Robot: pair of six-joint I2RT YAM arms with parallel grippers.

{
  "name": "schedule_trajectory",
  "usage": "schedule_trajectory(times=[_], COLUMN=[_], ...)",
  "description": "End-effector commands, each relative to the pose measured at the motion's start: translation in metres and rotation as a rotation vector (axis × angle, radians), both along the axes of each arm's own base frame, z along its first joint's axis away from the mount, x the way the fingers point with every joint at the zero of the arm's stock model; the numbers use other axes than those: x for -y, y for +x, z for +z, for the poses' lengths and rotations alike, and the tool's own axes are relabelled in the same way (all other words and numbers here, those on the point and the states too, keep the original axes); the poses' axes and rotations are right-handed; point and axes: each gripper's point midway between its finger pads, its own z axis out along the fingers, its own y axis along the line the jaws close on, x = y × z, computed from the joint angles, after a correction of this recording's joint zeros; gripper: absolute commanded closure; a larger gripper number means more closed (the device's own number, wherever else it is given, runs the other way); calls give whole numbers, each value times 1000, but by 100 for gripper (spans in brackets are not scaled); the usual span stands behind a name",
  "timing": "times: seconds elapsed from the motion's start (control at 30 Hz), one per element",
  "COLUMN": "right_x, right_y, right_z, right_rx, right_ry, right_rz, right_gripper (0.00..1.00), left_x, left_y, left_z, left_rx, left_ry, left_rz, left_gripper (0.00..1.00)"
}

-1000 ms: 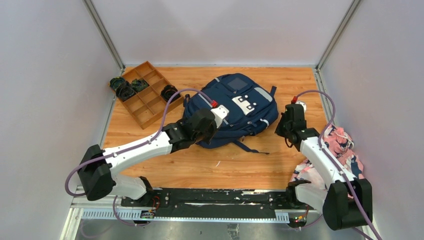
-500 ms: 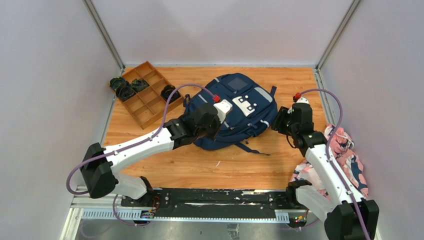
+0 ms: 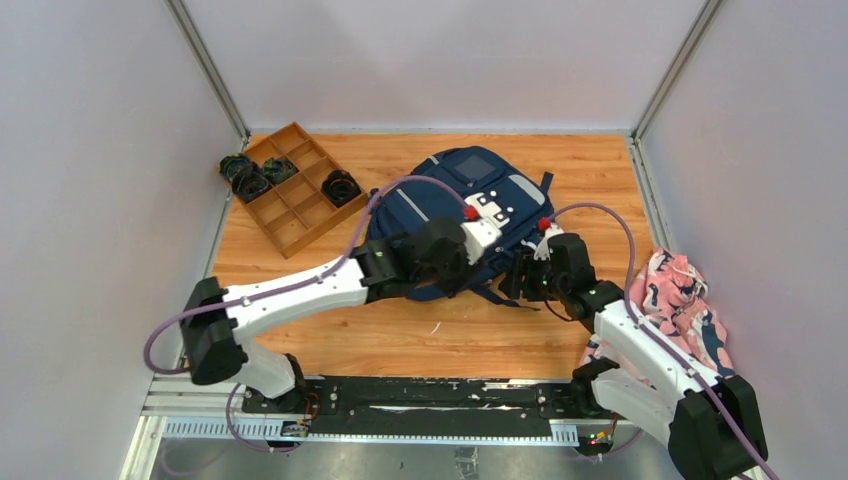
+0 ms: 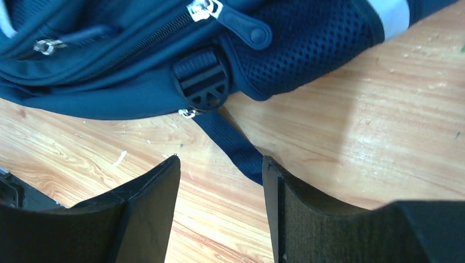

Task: Pack the student bag
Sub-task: Zip the student bag at the center of the board.

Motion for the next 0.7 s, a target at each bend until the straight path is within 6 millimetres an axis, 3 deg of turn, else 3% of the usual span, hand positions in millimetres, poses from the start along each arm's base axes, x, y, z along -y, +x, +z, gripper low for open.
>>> schedule_trajectory(times=[0.0, 0.13, 0.33, 0.47, 0.53, 0.6, 0.67], right_x=[-9, -3, 0, -2, -4, -4, -4], right_y=[4, 6, 1, -1, -1, 0, -1], right_z=[7, 9, 4, 0, 1, 0, -1], right_rx=[52, 63, 49, 34, 34, 35, 35], right_ry=[52, 16, -10, -3, 1, 2, 0], right_rz=[10, 5, 25, 36, 42, 42, 47], right_gripper=[39, 38, 37, 36, 36, 38, 38], left_x=[28, 33, 32, 32, 29, 25, 20], left_y=[-9, 1, 1, 10, 20, 30, 36], left_z=[-16, -45, -83, -97, -99, -99, -97], left_rx=[60, 57, 0, -7, -21, -61, -114], left_ry=[166, 277, 386, 402, 394, 369, 337], left_rz=[-119, -127, -152, -115, -69, -25, -4], left_gripper=[47, 47, 48, 52, 61, 85, 99])
